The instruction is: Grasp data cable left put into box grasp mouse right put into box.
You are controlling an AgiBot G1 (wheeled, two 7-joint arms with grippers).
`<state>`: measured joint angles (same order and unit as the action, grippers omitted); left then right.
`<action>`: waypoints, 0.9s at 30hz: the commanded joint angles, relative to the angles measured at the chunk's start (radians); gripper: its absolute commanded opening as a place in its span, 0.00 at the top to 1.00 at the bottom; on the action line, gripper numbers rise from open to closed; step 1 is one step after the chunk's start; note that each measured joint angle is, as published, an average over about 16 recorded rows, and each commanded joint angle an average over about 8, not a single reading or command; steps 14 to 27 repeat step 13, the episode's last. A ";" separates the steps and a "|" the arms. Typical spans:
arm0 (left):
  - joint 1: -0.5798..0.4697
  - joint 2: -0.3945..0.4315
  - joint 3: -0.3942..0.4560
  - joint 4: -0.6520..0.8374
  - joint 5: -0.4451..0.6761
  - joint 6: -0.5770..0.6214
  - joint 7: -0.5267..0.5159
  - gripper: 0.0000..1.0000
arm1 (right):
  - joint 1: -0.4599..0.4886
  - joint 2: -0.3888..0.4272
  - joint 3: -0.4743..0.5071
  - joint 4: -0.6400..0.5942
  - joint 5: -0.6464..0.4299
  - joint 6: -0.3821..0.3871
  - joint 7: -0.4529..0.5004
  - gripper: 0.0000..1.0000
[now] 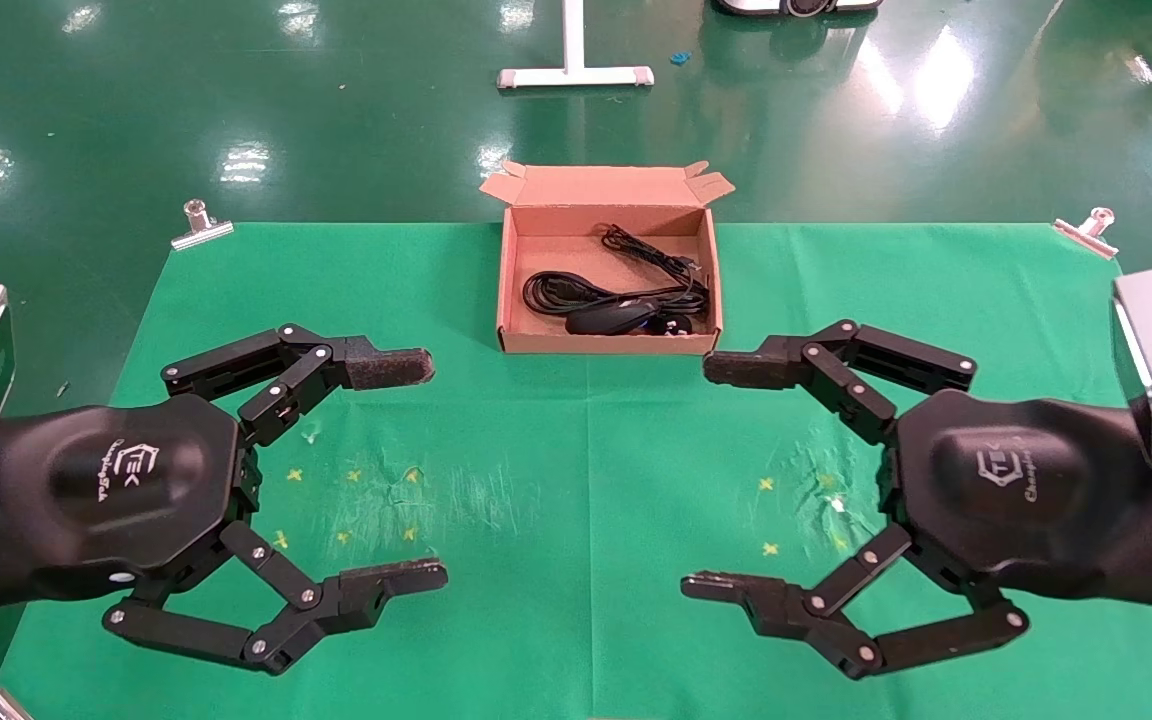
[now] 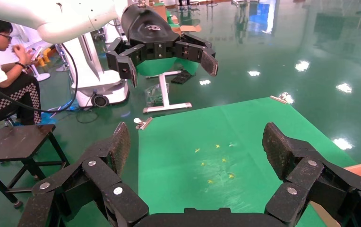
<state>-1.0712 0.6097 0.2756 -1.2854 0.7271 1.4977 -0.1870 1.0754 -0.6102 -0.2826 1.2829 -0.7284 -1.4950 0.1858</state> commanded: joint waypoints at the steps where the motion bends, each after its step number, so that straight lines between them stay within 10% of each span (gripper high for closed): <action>1: -0.001 0.001 0.002 0.001 0.001 -0.001 0.000 0.00 | 0.000 0.000 0.000 0.000 0.000 0.000 0.000 0.00; 27: -0.004 0.002 0.006 0.002 0.005 -0.004 -0.001 0.00 | 0.000 0.000 0.000 0.000 0.000 0.000 0.000 0.00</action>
